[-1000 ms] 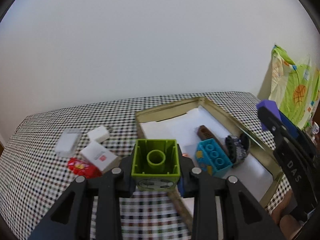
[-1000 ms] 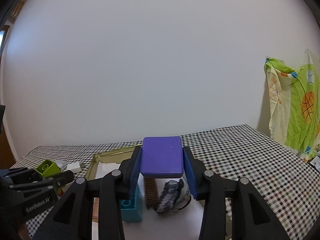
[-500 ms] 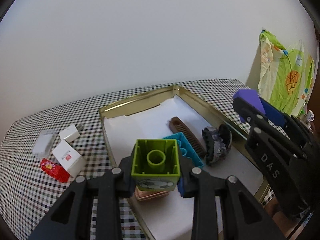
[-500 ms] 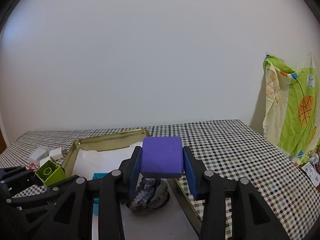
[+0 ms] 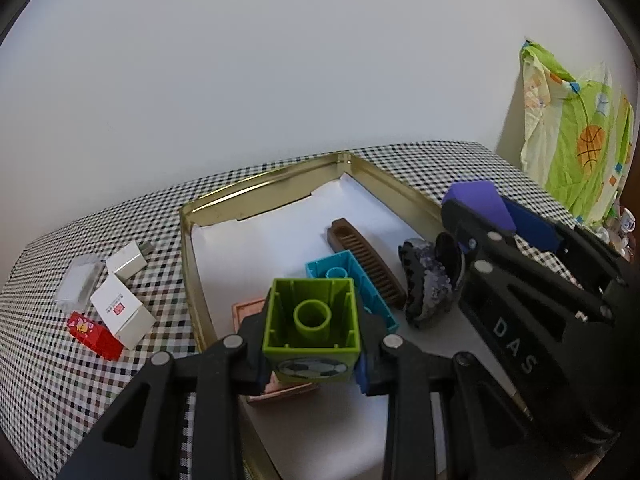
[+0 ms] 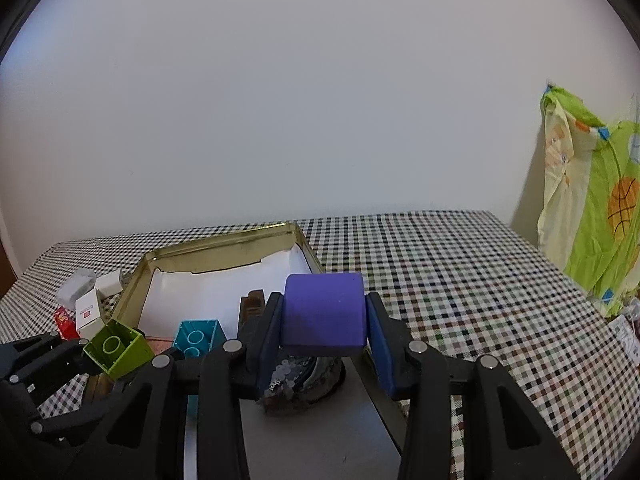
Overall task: Organize rigid objects
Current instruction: 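Carry the purple block and green brick over the tin tray with both tools, then lower both held blocks into the tin tray and open both tools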
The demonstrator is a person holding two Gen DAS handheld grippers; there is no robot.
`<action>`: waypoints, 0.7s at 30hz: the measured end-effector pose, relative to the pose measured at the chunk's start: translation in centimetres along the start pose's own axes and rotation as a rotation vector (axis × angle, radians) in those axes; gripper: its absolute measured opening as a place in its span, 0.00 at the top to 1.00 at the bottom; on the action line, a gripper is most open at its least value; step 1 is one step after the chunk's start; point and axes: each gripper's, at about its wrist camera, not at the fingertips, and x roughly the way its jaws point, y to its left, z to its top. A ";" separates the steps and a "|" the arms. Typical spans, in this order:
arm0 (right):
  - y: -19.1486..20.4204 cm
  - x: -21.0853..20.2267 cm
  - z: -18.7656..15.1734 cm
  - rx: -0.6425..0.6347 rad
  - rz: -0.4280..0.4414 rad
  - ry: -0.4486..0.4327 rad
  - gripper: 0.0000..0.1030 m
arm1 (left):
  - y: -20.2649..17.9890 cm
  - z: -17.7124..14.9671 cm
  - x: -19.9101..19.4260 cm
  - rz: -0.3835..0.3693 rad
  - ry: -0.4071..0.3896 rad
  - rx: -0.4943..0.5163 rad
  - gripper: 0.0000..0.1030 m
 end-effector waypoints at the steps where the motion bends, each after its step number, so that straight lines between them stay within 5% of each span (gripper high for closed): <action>1: -0.1 0.2 0.0 0.005 0.004 0.009 0.58 | 0.0 0.0 0.0 0.002 -0.001 0.000 0.71; 21: 0.2 0.9 -0.1 -0.005 0.039 0.052 0.57 | 0.4 0.1 0.4 0.034 0.003 -0.002 0.71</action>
